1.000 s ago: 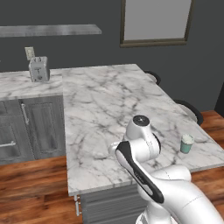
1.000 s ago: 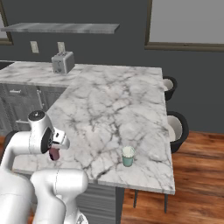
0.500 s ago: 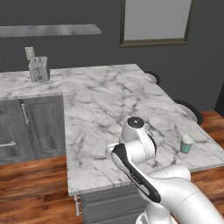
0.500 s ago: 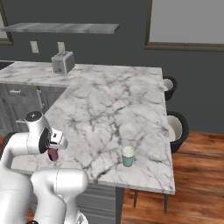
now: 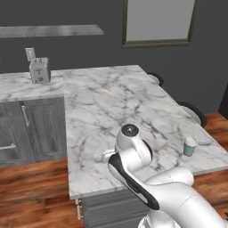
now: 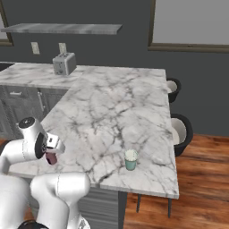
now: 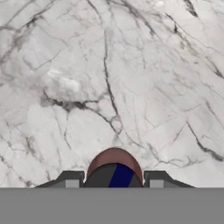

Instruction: Move the drinks to the dining counter.

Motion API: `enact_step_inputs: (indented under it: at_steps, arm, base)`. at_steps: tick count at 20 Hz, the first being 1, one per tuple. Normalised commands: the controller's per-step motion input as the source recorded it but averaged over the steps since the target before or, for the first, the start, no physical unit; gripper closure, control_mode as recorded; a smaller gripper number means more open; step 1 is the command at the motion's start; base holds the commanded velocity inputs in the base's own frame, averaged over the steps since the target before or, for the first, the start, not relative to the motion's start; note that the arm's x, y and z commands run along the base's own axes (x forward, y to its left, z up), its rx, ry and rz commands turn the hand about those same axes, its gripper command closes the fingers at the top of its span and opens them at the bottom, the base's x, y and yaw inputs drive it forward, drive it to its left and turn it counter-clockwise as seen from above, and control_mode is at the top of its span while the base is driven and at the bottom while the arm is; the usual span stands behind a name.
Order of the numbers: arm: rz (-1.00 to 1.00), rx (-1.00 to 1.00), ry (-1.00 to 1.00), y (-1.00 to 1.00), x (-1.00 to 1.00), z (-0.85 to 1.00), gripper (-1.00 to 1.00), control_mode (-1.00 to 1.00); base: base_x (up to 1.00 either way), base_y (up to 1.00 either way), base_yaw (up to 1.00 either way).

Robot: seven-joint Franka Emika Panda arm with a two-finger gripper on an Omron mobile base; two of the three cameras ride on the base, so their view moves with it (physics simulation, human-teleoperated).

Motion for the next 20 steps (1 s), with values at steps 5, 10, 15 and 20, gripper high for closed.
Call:
enact_step_inputs:
  at_steps: [5,10,15,20]
  arm:
    - [0.0,0.0,0.0,0.0,0.0,-0.47,1.0,-1.0]
    - [0.0,0.0,0.0,-0.01,0.1,-0.38,1.0,-1.0]
    - [0.0,0.0,0.0,0.0,0.04,-0.34,1.0,-1.0]
    - [0.0,0.0,0.0,-0.02,0.0,-0.42,1.0,-1.0]
  base:
    - [0.0,0.0,0.0]
    - [0.0,0.0,0.0]
    - [0.0,0.0,0.0]
    - [0.0,0.0,0.0]
